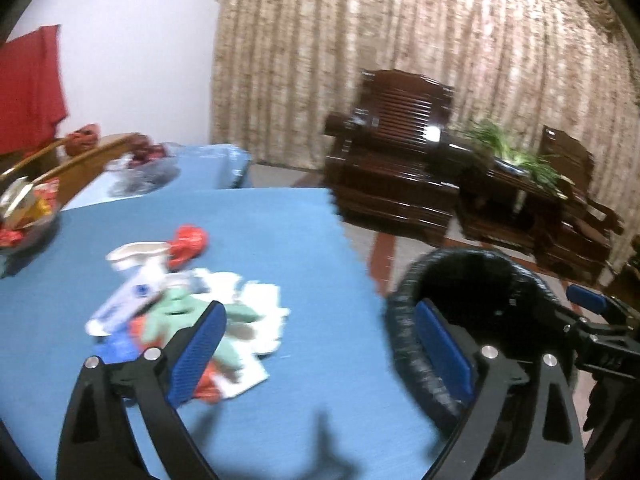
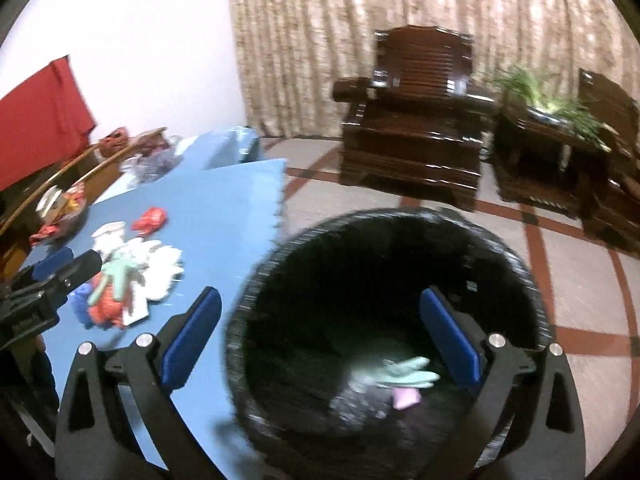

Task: Collect trash
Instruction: 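Return to the pile and grasp the blue plastic bag with the left tool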

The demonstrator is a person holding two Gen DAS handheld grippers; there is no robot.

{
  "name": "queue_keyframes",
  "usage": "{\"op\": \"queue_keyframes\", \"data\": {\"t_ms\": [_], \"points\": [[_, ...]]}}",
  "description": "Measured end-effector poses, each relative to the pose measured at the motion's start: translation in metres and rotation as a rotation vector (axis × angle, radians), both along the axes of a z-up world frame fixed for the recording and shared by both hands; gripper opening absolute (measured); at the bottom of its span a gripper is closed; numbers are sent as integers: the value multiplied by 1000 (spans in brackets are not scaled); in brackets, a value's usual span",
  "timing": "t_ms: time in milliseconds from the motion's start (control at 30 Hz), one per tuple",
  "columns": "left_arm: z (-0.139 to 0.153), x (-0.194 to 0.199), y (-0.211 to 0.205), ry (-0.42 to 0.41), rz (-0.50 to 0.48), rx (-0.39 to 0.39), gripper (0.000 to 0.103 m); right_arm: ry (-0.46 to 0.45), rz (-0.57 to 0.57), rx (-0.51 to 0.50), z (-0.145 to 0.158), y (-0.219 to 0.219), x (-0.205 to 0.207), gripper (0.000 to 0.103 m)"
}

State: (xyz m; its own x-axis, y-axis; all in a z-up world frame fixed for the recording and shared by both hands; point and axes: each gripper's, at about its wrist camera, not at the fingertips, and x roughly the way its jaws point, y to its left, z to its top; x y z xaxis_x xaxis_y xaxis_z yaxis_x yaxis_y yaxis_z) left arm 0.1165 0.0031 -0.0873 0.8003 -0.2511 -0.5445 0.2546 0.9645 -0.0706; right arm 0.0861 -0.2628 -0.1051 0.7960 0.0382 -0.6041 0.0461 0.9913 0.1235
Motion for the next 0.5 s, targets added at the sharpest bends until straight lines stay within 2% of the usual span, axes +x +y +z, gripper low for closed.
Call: {"op": "queue_keyframes", "data": {"t_ms": [267,500], "points": [[-11,-5,84,-13,198,55,92,-26,177,-24,2,79,26,97],[-49,6,138,64,302,66,78,-31,265,-57,-14,128,42,97]]}}
